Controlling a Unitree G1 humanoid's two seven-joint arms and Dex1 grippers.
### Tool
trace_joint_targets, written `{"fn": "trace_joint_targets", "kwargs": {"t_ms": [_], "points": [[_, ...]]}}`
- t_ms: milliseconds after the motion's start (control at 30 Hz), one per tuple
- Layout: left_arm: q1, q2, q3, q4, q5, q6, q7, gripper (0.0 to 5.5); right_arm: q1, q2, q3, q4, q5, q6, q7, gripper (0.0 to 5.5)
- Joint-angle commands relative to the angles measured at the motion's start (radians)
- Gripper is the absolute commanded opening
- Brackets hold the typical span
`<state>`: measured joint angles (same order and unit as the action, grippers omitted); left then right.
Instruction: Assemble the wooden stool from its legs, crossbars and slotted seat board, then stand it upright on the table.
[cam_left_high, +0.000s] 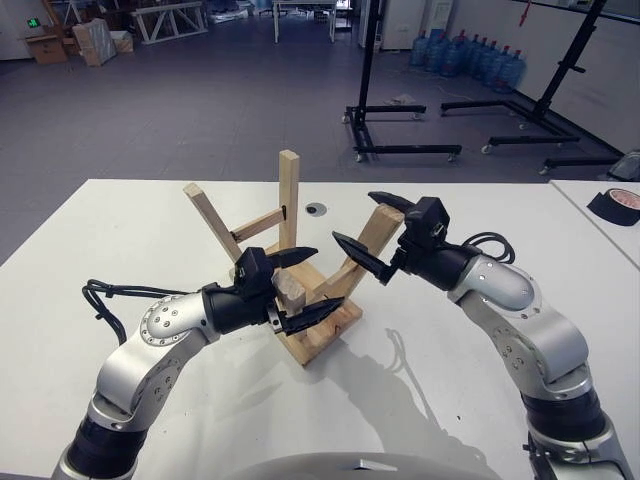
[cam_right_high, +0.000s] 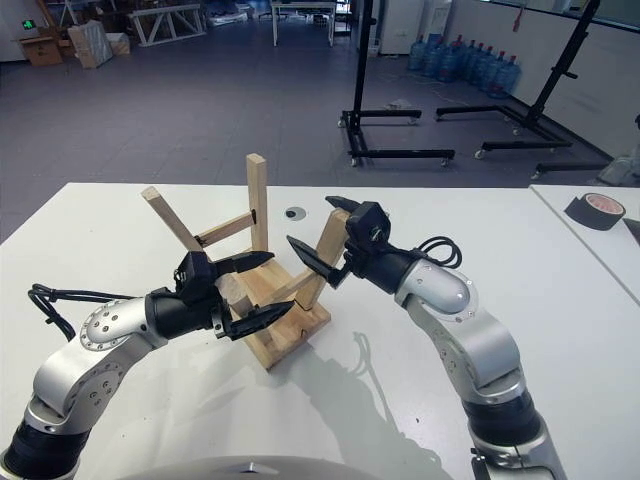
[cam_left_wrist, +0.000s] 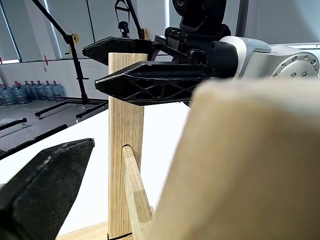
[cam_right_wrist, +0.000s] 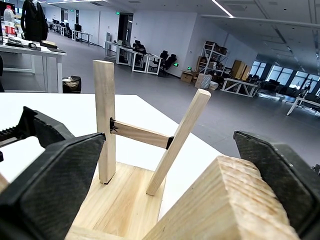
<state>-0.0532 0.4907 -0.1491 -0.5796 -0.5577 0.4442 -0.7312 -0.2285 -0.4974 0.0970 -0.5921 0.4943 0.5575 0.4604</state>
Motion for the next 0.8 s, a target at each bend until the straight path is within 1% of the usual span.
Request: {"fn": "trace_joint_targets", "kwargs": {"t_ms": [33, 167, 267, 367, 500, 700, 800], "points": [[-0.071, -0.02, -0.04, 0.055, 0.041, 0.027, 0.022, 4.55, 0.01, 0.028, 0.132, -0.024, 0.198, 0.136, 0.169, 4.69], [-0.086, -0.023, -0.047, 0.092, 0.048, 0.026, 0.009, 4.55, -0.006, 0.043, 0.123, -0.004, 0.266, 0.184, 0.169, 4.69], [-0.088, -0.027, -0.049, 0.113, 0.047, 0.023, 0.006, 4.55, -0.016, 0.043, 0.123, 0.013, 0.215, 0.154, 0.137, 4.69], [-0.078, -0.022, -0.045, 0.116, 0.045, 0.018, -0.004, 4.55, -0.081, 0.095, 0.067, 0.067, 0.151, 0.101, 0.045, 4.69], [-0.074, -0.015, -0.044, 0.117, 0.041, 0.018, -0.014, 4.55, -0.154, 0.158, 0.015, 0.082, 0.124, 0.062, -0.023, 4.69], [-0.067, -0.009, -0.035, 0.109, 0.044, 0.011, -0.01, 4.55, -0.214, 0.186, -0.034, 0.1, 0.074, 0.006, -0.041, 4.69], [-0.07, -0.002, -0.01, 0.071, 0.021, 0.019, -0.015, 4.55, -0.224, 0.184, -0.048, 0.123, 0.045, -0.025, -0.041, 4.69]]}}
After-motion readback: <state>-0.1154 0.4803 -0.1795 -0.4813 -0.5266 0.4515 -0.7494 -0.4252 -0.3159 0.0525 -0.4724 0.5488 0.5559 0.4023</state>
